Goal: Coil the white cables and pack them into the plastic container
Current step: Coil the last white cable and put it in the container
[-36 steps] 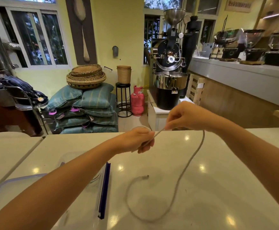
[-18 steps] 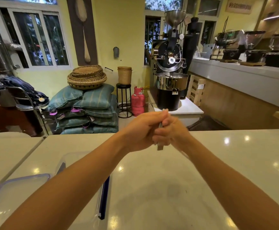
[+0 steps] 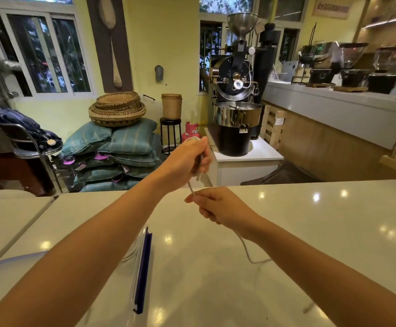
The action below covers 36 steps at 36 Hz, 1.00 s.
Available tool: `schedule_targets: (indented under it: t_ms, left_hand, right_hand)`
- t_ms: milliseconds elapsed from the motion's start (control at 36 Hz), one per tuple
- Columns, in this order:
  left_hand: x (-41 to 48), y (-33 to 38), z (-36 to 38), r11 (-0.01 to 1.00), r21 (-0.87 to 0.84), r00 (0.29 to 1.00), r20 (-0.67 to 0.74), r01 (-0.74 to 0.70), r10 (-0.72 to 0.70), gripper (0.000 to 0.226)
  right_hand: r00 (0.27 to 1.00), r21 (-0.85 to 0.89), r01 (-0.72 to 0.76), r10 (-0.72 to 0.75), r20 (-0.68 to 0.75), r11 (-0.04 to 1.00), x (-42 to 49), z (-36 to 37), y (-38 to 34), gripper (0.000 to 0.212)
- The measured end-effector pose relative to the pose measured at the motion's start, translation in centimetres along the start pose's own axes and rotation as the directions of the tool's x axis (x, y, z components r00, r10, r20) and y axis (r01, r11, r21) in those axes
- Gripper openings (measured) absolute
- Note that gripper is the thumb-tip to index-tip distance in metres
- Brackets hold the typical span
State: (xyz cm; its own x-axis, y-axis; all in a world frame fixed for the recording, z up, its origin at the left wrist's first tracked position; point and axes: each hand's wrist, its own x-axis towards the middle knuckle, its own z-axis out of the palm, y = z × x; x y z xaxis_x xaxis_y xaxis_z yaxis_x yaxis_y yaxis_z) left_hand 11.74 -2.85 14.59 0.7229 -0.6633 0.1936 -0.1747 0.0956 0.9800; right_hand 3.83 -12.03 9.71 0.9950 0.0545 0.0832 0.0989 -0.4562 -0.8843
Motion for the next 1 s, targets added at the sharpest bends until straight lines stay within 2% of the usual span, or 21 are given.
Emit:
schedule_targets:
  t_ms: [83, 195, 306, 417, 500, 639, 723, 806, 889, 917, 1000]
  left_hand:
    - [-0.1, -0.1, 0.3, 0.984, 0.174, 0.998, -0.025, -0.044, 0.049, 0.043]
    - [-0.5, -0.5, 0.6, 0.896, 0.440, 0.992, -0.067, -0.063, 0.103, 0.044]
    - [-1.2, -1.4, 0.5, 0.828, 0.561, 0.998, -0.052, 0.013, 0.020, 0.036]
    - [-2.4, -2.2, 0.6, 0.860, 0.508, 0.990, 0.091, 0.048, -0.109, 0.037]
    - [-3.1, -2.4, 0.7, 0.935, 0.344, 0.964, 0.211, 0.085, -0.165, 0.039]
    - [-3.9, -2.0, 1.2, 0.980, 0.067, 0.911, 0.360, 0.188, -0.199, 0.041]
    - [-4.1, -1.2, 1.7, 0.978, -0.056, 0.882, 0.445, 0.202, -0.157, 0.040]
    - [-4.0, -0.2, 2.2, 0.972, -0.141, 0.879, 0.467, 0.186, -0.100, 0.039]
    - [-3.7, 0.7, 2.5, 0.966, -0.190, 0.879, 0.472, 0.172, -0.064, 0.039]
    - [-3.5, 0.8, 2.6, 0.966, -0.202, 0.876, 0.480, 0.163, -0.047, 0.038]
    - [-3.1, 1.2, 3.1, 0.971, -0.210, 0.881, 0.473, 0.110, 0.003, 0.033]
  right_hand:
    - [1.000, -0.123, 0.005, -0.003, 0.018, 0.992, -0.2, -0.8, -0.8, 0.028]
    - [0.998, -0.324, 0.042, -0.023, 0.061, 0.945, -0.6, -2.6, -2.1, 0.025]
    - [0.992, -0.495, 0.113, -0.069, 0.105, 0.862, -0.9, -4.7, -3.5, 0.022]
    - [0.981, -0.602, 0.191, -0.133, 0.140, 0.775, -0.5, -6.9, -4.8, 0.016]
    - [0.975, -0.608, 0.222, -0.168, 0.145, 0.762, 0.2, -8.5, -5.0, 0.009]
    - [0.953, -0.457, 0.283, -0.303, 0.031, 0.843, 1.1, -10.9, -4.3, 0.014]
    - [0.934, -0.255, 0.337, -0.356, -0.033, 0.907, 1.6, -11.1, -3.5, 0.014]
    - [0.937, 0.005, 0.340, -0.338, -0.093, 0.940, 2.2, -10.5, -2.0, 0.007]
    - [0.950, 0.325, 0.313, -0.289, -0.120, 0.893, 3.0, -9.0, -0.2, 0.014]
    - [0.959, 0.418, 0.284, -0.258, -0.119, 0.863, 3.4, -8.2, 0.3, 0.010]
    - [0.975, 0.586, 0.221, -0.199, -0.103, 0.780, 3.9, -5.2, 1.0, 0.036]
